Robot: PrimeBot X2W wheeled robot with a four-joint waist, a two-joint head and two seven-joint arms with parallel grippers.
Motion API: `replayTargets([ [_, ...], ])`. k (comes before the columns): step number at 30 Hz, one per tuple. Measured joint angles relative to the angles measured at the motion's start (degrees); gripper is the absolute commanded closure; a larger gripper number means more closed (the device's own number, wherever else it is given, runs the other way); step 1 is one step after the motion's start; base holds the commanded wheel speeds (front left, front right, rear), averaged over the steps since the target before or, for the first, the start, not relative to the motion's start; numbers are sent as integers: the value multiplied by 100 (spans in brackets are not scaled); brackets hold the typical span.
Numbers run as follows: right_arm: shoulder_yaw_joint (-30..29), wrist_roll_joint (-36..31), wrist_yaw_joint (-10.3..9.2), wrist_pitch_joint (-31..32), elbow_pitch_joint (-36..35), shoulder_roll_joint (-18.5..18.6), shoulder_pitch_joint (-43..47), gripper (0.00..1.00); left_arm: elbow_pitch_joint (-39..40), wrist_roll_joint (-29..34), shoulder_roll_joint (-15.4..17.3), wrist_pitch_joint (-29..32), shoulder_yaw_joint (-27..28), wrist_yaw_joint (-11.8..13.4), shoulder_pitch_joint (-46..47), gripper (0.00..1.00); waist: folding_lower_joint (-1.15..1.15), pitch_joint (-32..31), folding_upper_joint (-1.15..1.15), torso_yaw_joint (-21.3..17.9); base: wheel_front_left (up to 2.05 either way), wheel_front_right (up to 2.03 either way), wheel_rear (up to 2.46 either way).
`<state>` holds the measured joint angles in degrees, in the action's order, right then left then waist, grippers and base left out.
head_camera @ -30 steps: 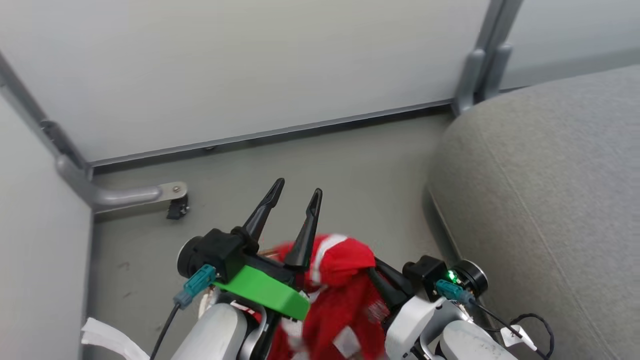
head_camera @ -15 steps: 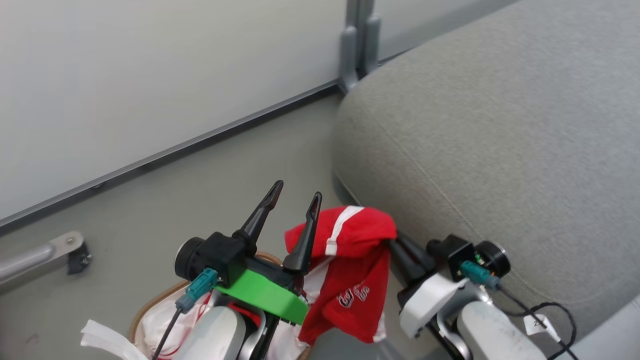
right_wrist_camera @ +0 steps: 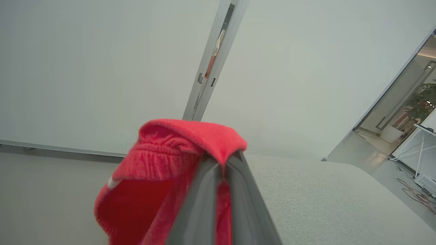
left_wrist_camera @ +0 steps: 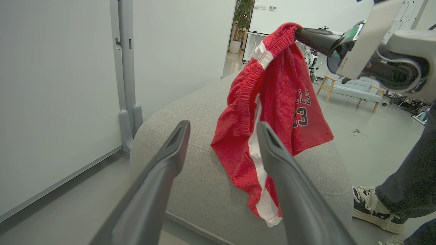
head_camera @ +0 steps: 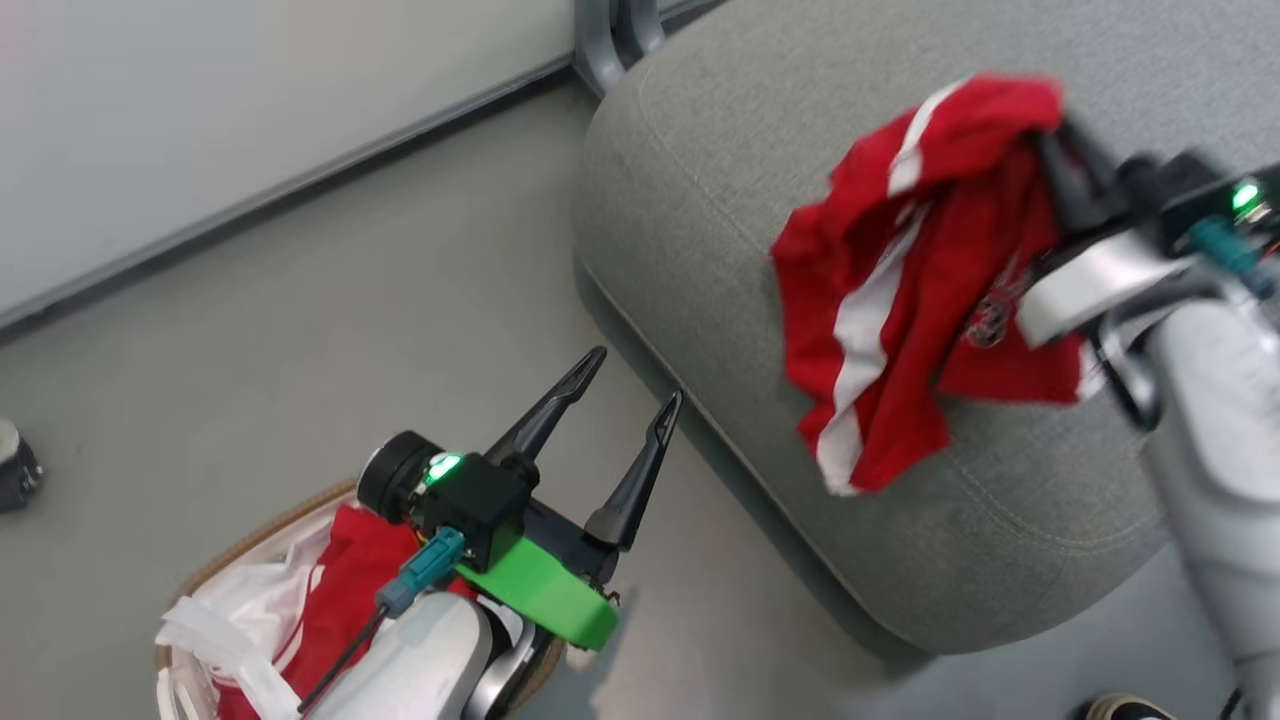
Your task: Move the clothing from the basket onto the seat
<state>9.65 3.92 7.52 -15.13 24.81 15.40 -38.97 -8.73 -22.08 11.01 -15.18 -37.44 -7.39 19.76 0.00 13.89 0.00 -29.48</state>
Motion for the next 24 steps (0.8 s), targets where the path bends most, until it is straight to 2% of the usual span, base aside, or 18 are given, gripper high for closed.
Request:
replayTargets([
  [5,-593,-162,1,0,443,522,-1032,100,94,-56,265,0,-151,0,291,0,0,498,0,165,0,0,0],
  [11,-1077,-423,1,-1,1039,800,-1981,100,212,-60,489,0,-248,0,545,0,1,1101,0,413,0,0,0],
  [17,-1778,-717,1,-1,1401,765,-2466,100,321,-59,644,0,-286,0,731,0,1,1643,0,690,0,0,0],
  [21,-2436,-1133,1,-1,1500,730,-2466,100,357,-59,644,0,-274,0,829,0,1,1917,0,915,0,0,0],
  [24,-2759,-1429,1,-1,1648,536,-2225,100,321,-62,647,1,-225,0,832,0,1,2068,0,1068,0,0,0],
])
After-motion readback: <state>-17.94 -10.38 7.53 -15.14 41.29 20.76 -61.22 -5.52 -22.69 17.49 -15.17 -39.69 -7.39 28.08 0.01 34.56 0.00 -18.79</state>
